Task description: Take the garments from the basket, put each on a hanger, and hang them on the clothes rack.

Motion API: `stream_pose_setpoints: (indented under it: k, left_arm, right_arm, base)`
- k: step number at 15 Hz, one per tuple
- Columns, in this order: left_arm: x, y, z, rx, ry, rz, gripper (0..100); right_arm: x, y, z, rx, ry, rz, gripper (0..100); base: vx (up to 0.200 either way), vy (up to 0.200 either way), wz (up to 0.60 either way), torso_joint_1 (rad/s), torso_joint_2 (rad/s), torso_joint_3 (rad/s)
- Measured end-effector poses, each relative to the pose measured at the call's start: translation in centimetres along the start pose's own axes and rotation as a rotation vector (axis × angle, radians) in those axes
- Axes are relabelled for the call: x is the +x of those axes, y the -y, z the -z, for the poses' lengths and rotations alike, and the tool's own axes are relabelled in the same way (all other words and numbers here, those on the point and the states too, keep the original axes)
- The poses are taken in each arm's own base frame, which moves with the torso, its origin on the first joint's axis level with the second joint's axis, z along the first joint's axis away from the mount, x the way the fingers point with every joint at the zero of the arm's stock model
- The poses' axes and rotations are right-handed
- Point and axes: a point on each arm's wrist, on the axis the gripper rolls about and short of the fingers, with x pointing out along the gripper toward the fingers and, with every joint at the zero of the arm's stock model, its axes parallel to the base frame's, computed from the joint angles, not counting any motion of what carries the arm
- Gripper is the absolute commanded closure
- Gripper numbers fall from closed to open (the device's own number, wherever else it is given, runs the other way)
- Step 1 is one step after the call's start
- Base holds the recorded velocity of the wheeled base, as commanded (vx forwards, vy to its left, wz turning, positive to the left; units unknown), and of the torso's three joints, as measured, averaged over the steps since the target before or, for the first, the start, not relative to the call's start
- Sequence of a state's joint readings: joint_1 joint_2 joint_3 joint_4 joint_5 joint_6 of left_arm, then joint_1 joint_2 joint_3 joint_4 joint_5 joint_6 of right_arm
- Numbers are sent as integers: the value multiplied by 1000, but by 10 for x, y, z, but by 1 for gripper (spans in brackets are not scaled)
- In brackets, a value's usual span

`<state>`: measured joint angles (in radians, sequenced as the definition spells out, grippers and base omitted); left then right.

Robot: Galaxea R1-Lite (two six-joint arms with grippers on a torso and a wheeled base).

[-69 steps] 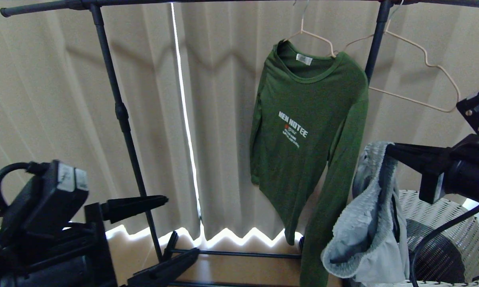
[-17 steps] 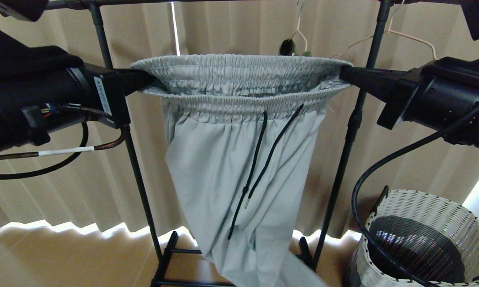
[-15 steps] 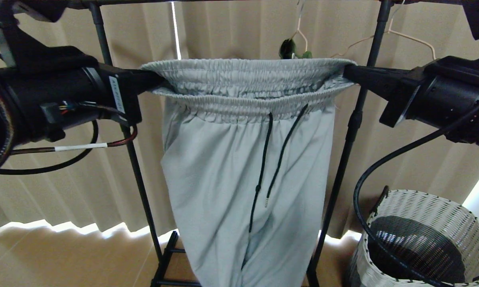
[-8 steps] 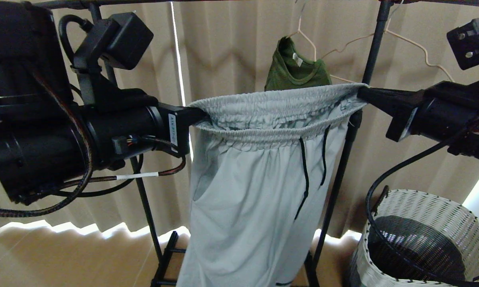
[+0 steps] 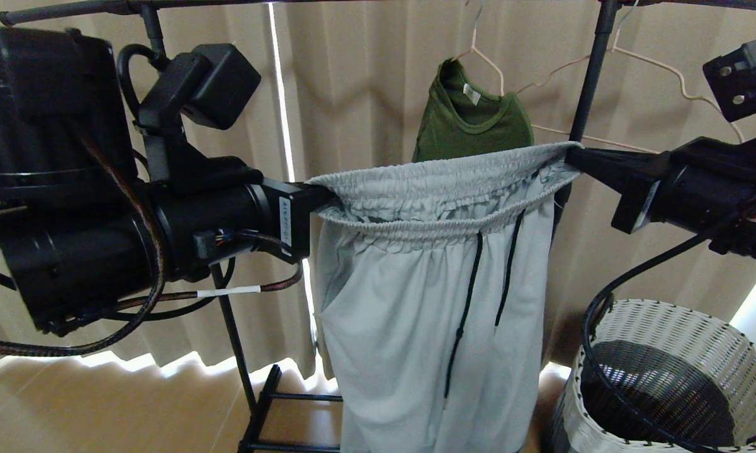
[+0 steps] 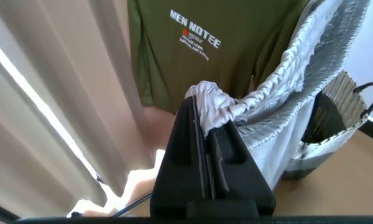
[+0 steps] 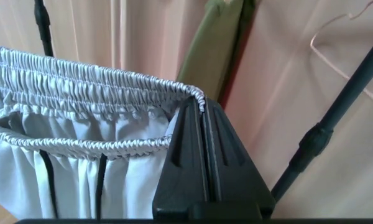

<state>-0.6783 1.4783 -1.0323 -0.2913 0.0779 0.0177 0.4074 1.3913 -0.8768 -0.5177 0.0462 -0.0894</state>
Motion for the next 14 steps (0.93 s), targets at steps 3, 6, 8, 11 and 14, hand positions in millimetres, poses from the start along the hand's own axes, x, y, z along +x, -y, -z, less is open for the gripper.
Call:
stream_pose_setpoints:
  k: [3,6,8,11,14]
  left_arm:
    - [9,0,-10,-6,68,-4,100]
    - [26,1,-17,-9,90,-6,100]
    - [40,2,-20,-14,118,-6,100]
    - [60,3,-17,-16,122,-8,100]
    - [67,2,-13,-15,108,-10,100]
  right_arm:
    - [-15,0,-5,-12,-9,-3,100]
    - [-39,-1,-10,-9,-48,-28,100]
    - [-54,-4,-8,-5,-53,-123,100]
    - [-68,-10,2,2,-54,-262,100]
    - [-72,-11,6,2,-59,-270,100]
  base:
    - [0,0,0,0,0,0]
    - [0,0,0,0,0,0]
    - [0,0,0,0,0,0]
    - [0,0,0,0,0,0]
    - [0,0,0,0,0,0]
